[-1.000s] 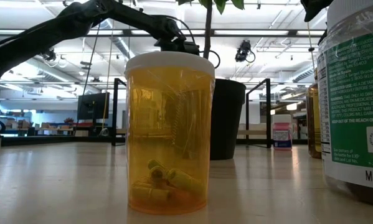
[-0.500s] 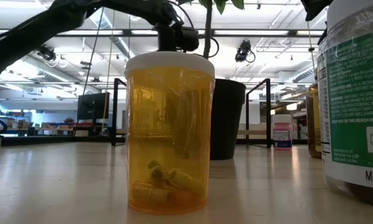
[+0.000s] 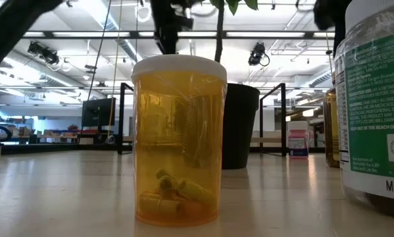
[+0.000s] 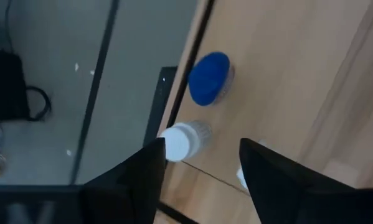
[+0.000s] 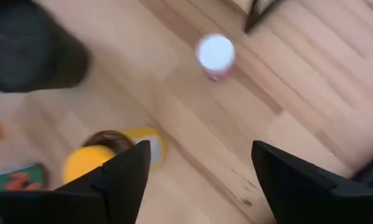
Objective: Pick and place medicine bottles onto shelf by color
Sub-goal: Put the pink pill bottle on the shelf
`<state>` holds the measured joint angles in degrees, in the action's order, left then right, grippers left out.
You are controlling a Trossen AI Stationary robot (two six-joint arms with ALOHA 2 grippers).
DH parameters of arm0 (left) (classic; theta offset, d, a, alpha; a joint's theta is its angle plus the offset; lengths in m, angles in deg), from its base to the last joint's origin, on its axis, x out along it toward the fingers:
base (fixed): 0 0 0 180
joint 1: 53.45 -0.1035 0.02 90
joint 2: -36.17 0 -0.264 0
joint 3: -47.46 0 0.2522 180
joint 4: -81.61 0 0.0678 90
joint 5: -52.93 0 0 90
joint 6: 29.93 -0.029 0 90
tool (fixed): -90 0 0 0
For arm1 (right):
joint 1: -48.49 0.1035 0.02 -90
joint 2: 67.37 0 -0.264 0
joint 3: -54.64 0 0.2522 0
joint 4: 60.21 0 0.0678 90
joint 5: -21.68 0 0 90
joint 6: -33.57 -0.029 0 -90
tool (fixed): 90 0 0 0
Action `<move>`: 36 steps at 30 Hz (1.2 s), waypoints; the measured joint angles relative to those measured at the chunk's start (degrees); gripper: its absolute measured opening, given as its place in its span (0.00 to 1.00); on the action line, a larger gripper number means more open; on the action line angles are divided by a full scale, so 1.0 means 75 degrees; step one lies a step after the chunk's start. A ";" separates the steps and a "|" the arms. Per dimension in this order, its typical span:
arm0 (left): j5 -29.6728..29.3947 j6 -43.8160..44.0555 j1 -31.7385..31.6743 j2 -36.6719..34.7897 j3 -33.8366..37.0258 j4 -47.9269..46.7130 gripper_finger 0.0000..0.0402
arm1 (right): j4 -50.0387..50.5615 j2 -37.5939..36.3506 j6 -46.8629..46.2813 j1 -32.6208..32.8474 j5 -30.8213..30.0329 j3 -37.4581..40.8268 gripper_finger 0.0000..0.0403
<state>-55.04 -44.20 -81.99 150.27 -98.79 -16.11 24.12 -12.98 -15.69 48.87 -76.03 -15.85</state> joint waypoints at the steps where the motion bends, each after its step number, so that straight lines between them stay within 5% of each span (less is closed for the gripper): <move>1: 0.0008 0.0275 0.0026 -0.0170 0.0000 -0.0012 0.52 | -0.0016 0.0075 -0.0188 -0.0161 0.0135 0.0169 0.69; 10: 0.0026 0.1919 0.0268 -0.1751 0.0000 0.0003 0.48 | -0.1837 0.0122 -0.1070 -0.1022 0.1035 0.1822 0.69; 17: 0.0029 0.2810 0.0655 -0.2573 0.0000 0.0012 0.47 | -0.2614 0.0282 -0.0741 -0.1239 0.0270 0.1881 0.74; 36: 0.0026 0.2816 0.1187 -0.2965 0.0000 0.0059 0.46 | -0.3907 0.2470 0.0105 -0.1244 -0.0485 0.1881 0.76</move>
<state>-54.85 -23.08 -73.09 128.04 -98.79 -15.67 -5.19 5.55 -14.90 39.54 -79.66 -1.75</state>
